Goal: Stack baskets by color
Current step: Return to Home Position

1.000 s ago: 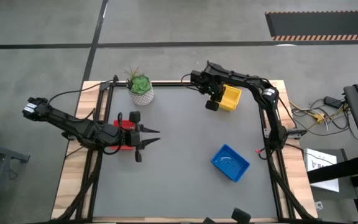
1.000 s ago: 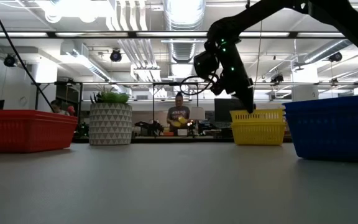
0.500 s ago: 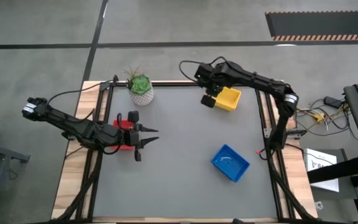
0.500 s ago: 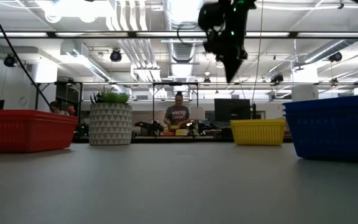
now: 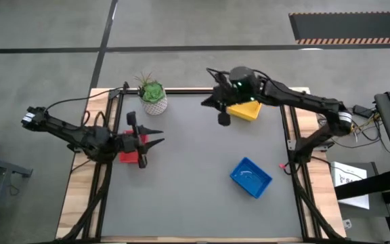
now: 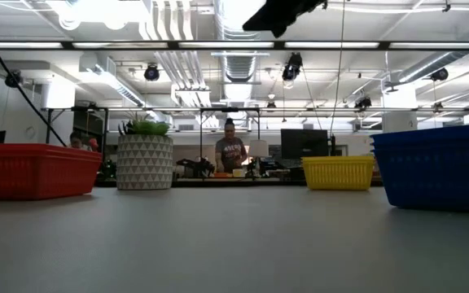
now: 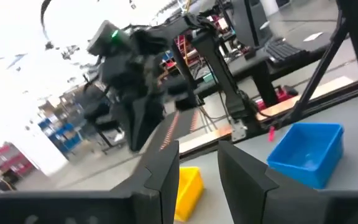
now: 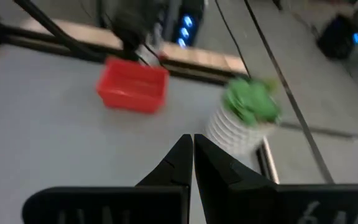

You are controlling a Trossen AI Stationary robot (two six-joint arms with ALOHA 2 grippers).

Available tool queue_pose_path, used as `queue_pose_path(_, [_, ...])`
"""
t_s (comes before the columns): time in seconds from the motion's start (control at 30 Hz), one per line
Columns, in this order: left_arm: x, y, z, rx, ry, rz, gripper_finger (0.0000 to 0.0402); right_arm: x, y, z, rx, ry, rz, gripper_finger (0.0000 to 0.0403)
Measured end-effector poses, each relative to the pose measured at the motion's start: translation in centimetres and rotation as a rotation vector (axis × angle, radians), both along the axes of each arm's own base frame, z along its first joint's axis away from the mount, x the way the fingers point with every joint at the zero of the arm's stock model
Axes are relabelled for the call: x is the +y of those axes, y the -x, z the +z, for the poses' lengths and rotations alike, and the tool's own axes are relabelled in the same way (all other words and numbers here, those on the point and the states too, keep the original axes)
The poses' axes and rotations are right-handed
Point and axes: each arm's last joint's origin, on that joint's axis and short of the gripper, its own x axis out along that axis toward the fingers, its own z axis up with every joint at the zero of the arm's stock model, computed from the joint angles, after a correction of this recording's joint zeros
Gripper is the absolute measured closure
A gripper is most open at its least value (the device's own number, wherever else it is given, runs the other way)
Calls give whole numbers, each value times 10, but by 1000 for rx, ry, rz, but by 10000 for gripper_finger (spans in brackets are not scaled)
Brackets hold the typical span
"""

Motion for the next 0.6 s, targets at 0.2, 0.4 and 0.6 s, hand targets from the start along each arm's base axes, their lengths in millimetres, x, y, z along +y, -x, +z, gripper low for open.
queue_pose_path(0.2, [-4, -4, -12, 22, 114, -29, 307, 49, 17, -30, -58, 50, 72, 394])
queue_pose_path(0.4, [-9, -13, -33, 42, 143, -89, 307, 81, 38, -59, -177, 29, 94, 394])
queue_pose_path(0.6, [-11, -15, -46, 72, 130, -136, 307, 87, 61, -93, -210, 43, 110, 394])
